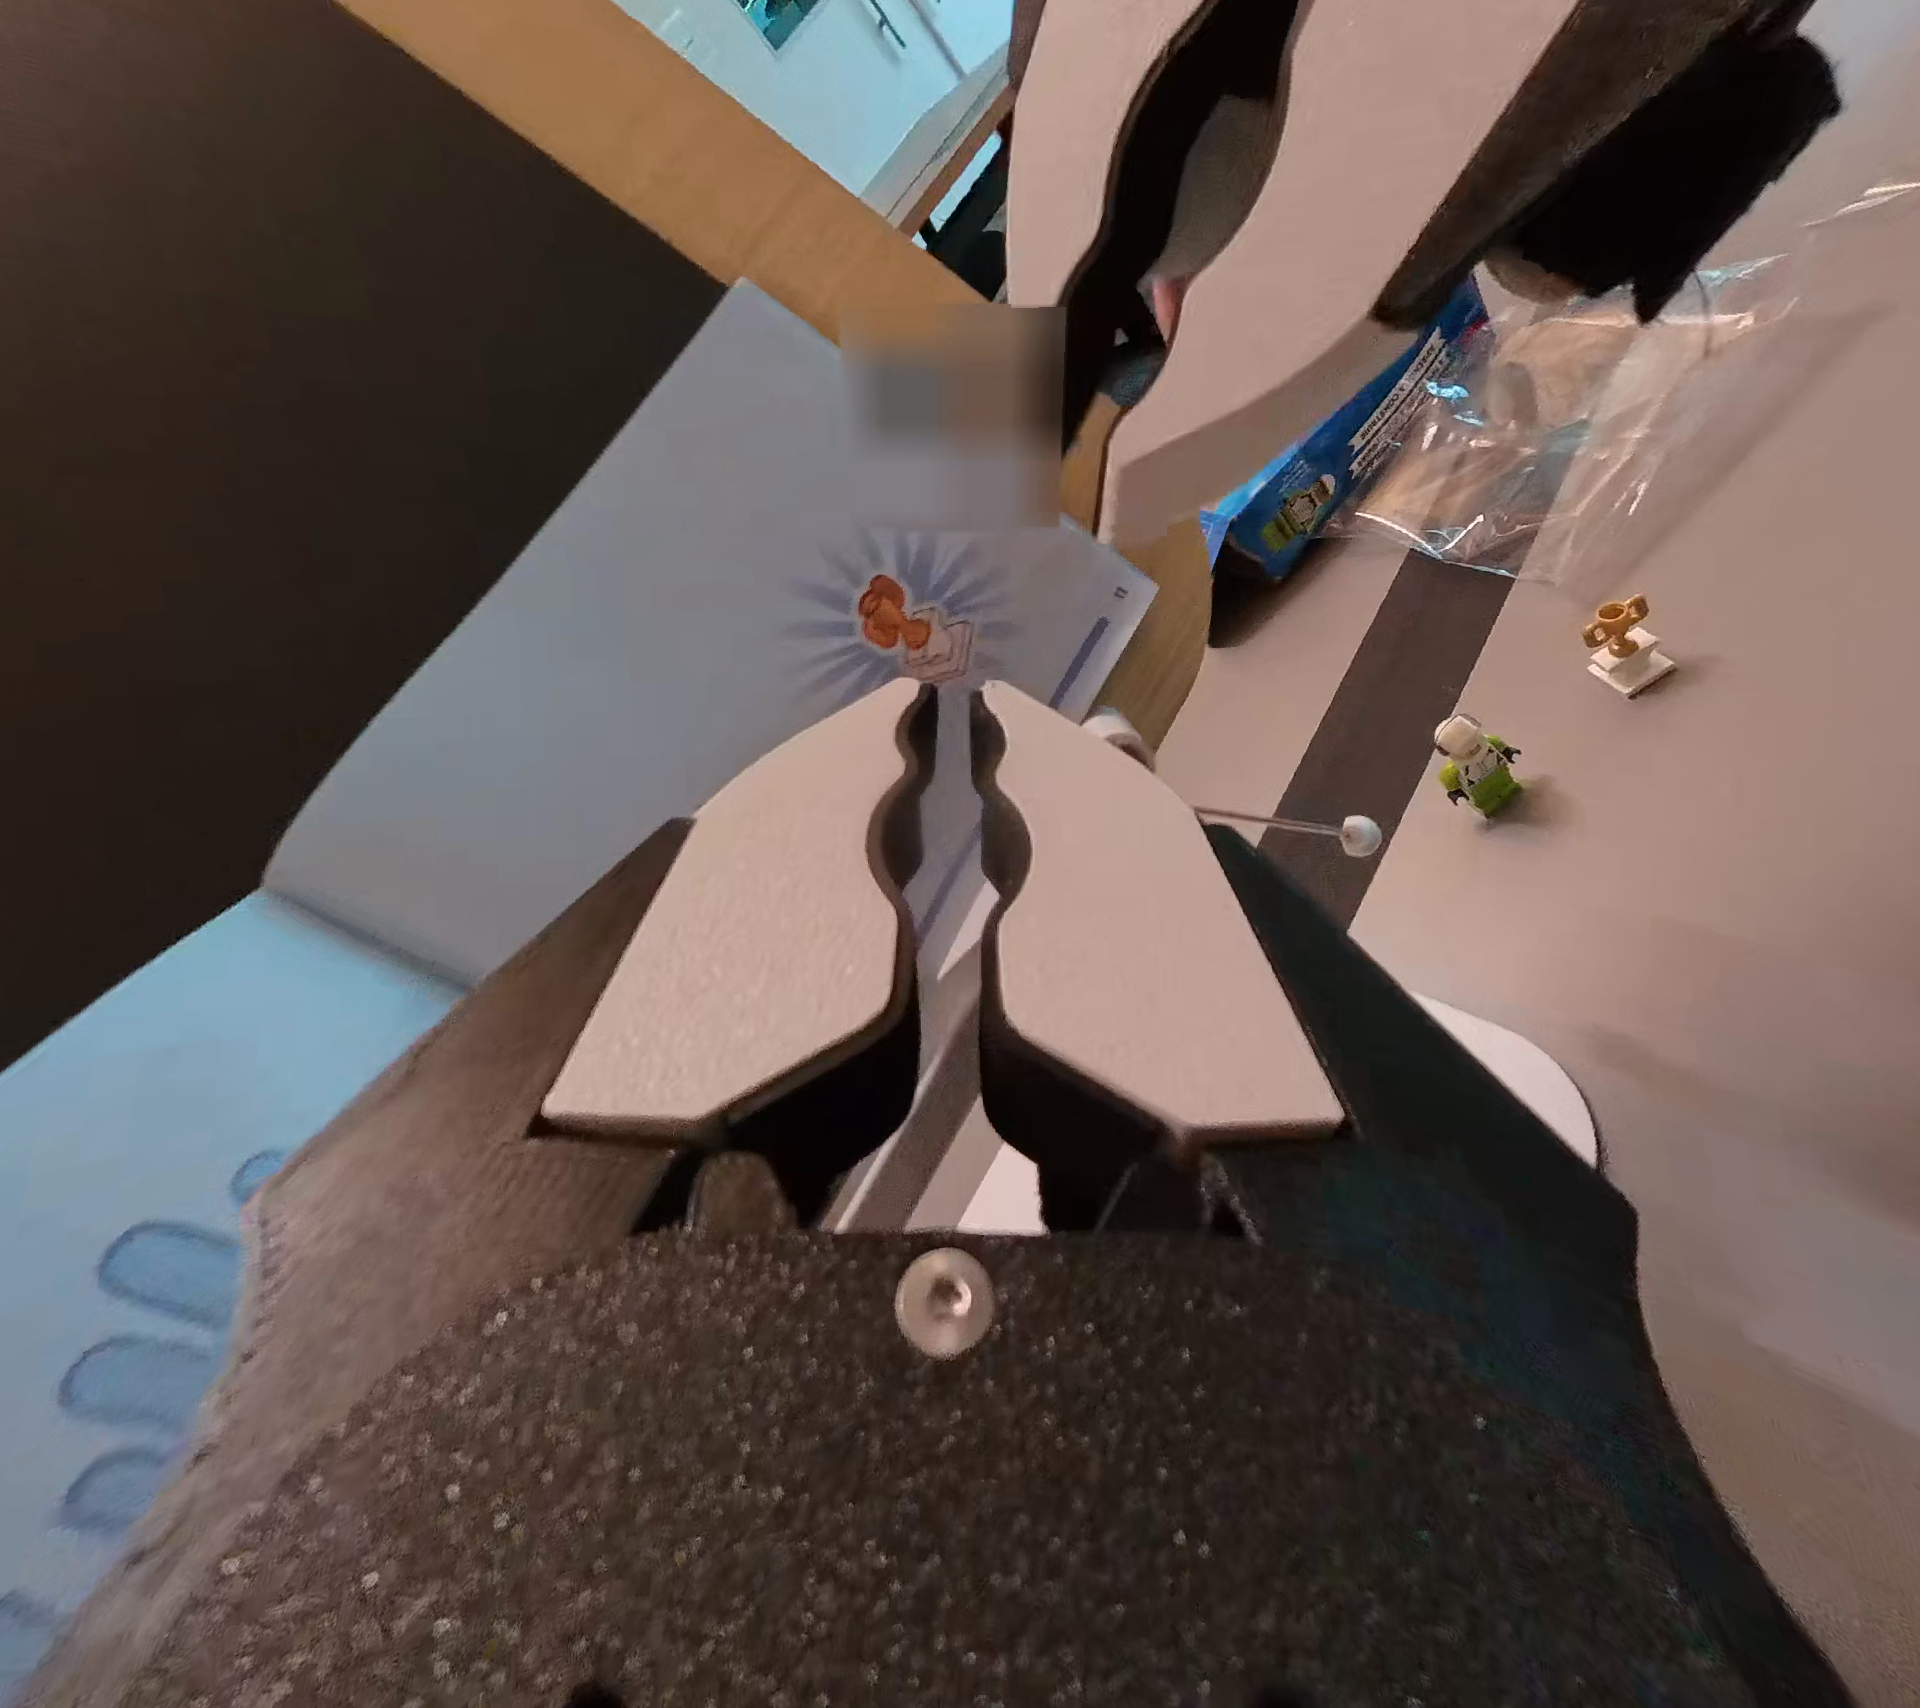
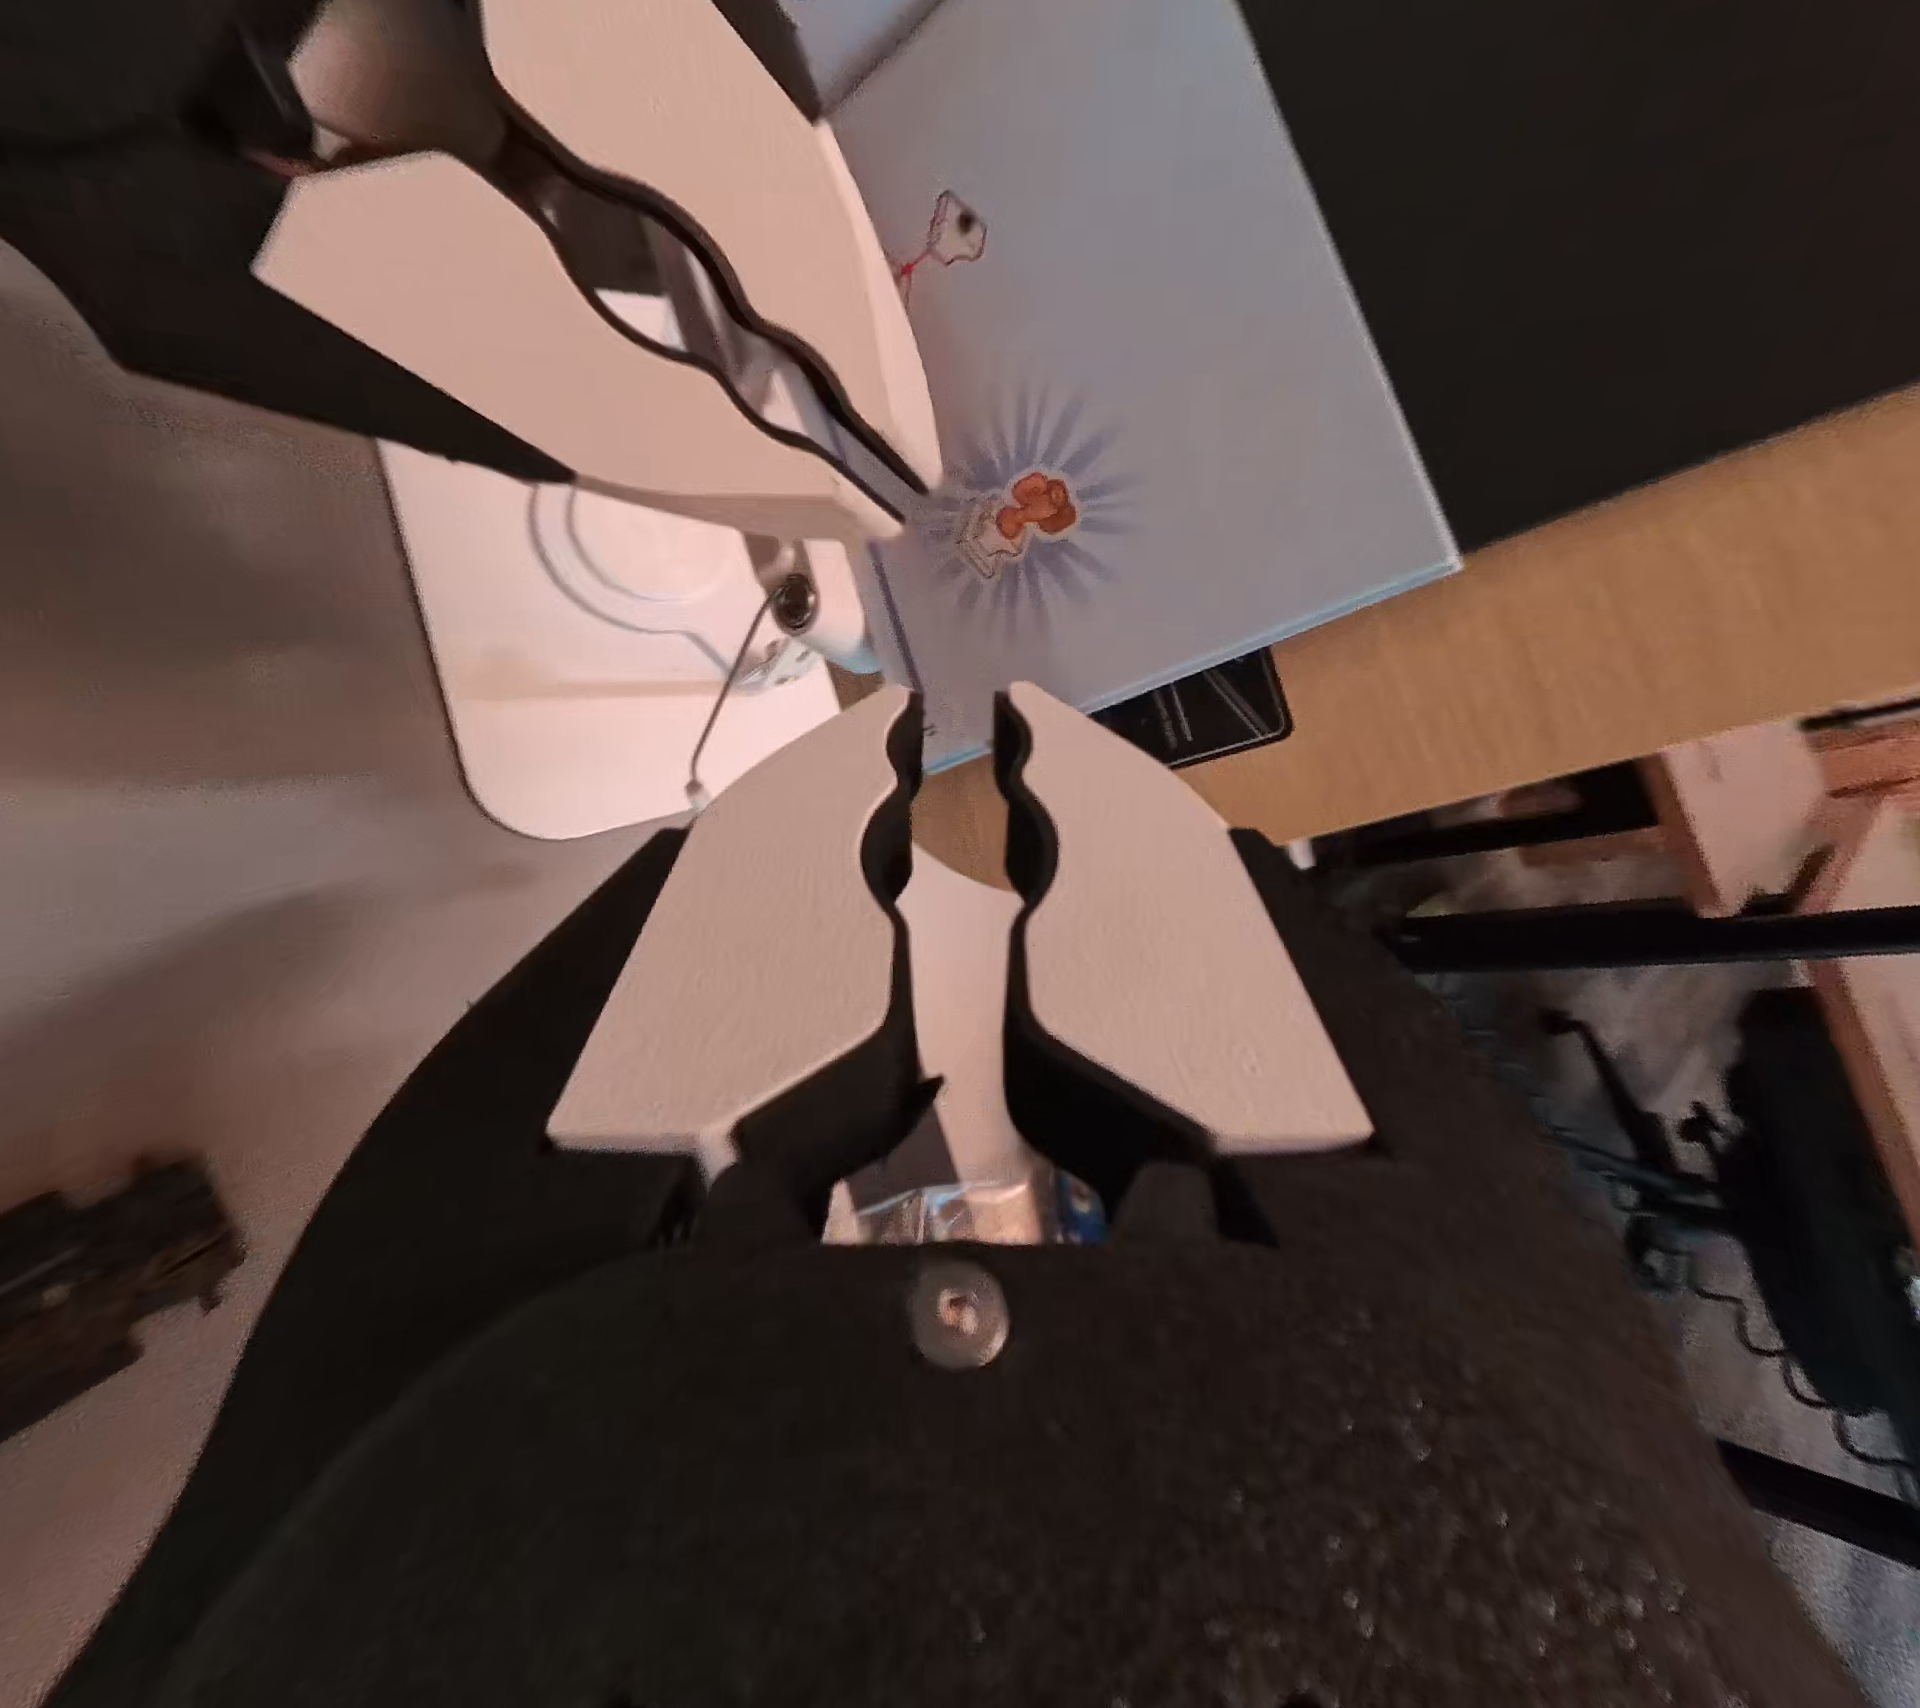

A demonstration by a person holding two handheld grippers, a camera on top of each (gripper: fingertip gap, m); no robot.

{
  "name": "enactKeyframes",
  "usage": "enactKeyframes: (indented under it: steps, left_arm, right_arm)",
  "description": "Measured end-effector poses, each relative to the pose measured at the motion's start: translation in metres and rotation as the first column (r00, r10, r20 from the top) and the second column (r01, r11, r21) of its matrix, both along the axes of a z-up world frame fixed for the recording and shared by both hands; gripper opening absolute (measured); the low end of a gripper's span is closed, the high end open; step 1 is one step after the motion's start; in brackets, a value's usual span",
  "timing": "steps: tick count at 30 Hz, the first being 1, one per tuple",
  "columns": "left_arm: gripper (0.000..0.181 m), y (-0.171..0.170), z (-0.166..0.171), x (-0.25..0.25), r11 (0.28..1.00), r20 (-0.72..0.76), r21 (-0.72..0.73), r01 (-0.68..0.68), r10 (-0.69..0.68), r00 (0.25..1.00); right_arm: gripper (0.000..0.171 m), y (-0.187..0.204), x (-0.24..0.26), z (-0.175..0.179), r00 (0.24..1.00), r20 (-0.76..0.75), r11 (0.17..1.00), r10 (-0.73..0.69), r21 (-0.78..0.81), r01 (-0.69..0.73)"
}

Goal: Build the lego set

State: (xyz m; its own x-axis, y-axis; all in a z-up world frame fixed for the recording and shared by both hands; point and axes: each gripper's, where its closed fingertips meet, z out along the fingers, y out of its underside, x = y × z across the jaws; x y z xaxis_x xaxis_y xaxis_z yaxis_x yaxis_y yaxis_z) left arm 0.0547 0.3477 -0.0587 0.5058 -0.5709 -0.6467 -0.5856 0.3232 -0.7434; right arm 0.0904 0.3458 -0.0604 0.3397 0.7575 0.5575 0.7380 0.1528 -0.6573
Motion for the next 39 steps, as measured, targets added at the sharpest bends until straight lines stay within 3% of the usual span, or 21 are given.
enactKeyframes:
  steps: [3, 6, 10, 12, 15, 17, 20, 23, 24, 26, 27, 36, 39]
  left_arm:
    - [0.008, -0.004, 0.006, -0.015, 1.0, 0.02, -0.01, -0.024, 0.024, 1.0]
    - [0.008, -0.006, 0.012, -0.032, 0.998, 0.042, -0.006, -0.059, 0.059, 0.997]
    - [0.007, -0.001, 0.014, -0.058, 0.993, 0.069, -0.018, -0.119, 0.12, 0.99]
    - [0.007, 0.0, 0.014, -0.069, 0.991, 0.08, -0.021, -0.133, 0.134, 0.988]
    - [0.007, 0.003, 0.011, -0.082, 0.989, 0.077, -0.022, -0.146, 0.148, 0.986]
    - [0.007, 0.004, 0.01, -0.088, 0.988, 0.077, -0.022, -0.151, 0.152, 0.985]
    - [0.007, 0.005, 0.011, -0.093, 0.988, 0.09, -0.022, -0.154, 0.155, 0.984]
    - [0.007, 0.005, 0.011, -0.094, 0.989, 0.097, -0.018, -0.15, 0.151, 0.984]
    - [0.007, 0.005, 0.011, -0.093, 0.989, 0.099, -0.015, -0.15, 0.15, 0.984]
    - [0.007, 0.006, 0.011, -0.092, 0.989, 0.105, -0.019, -0.146, 0.147, 0.983]
    - [0.007, 0.006, 0.011, -0.092, 0.989, 0.108, -0.02, -0.146, 0.148, 0.983]
    - [0.007, 0.008, 0.006, -0.094, 0.99, 0.094, -0.025, -0.14, 0.142, 0.985]
    - [0.007, 0.008, 0.005, -0.095, 0.989, 0.095, -0.028, -0.142, 0.144, 0.985]
  right_arm:
    - [0.017, 0.008, -0.001, 0.029, 0.999, -0.052, 0.976, -0.017, 0.214, 0.028]
    - [0.024, 0.017, -0.008, 0.053, 0.999, 0.024, 0.89, -0.034, 0.456, 0.019]
    - [0.05, 0.034, -0.021, 0.032, 0.983, 0.138, 0.856, -0.119, 0.515, 0.031]
    - [0.039, 0.036, -0.026, 0.027, 0.985, 0.118, 0.843, -0.127, 0.536, 0.045]
    - [0.002, 0.036, -0.029, 0.017, 0.982, 0.114, 0.837, -0.151, 0.543, 0.066]
    - [0.0, 0.035, -0.03, 0.014, 0.978, 0.123, 0.823, -0.168, 0.564, 0.07]
    - [0.0, 0.031, -0.031, 0.012, 0.982, 0.091, 0.876, -0.166, 0.471, 0.105]
    - [0.0, 0.029, -0.029, 0.03, 0.98, 0.089, 0.848, -0.177, 0.52, 0.106]
    - [0.01, 0.03, -0.03, 0.035, 0.978, 0.092, 0.846, -0.185, 0.521, 0.111]
    - [0.06, 0.037, -0.028, 0.035, 0.968, 0.099, 0.869, -0.231, 0.467, 0.16]
    - [0.069, 0.039, -0.027, 0.032, 0.965, 0.101, 0.881, -0.242, 0.44, 0.175]
    - [0.001, 0.032, -0.037, 0.004, 0.975, 0.092, 0.922, -0.204, 0.351, 0.161]
    - [0.0, 0.029, -0.038, 0.005, 0.981, 0.034, 0.944, -0.192, 0.28, 0.175]
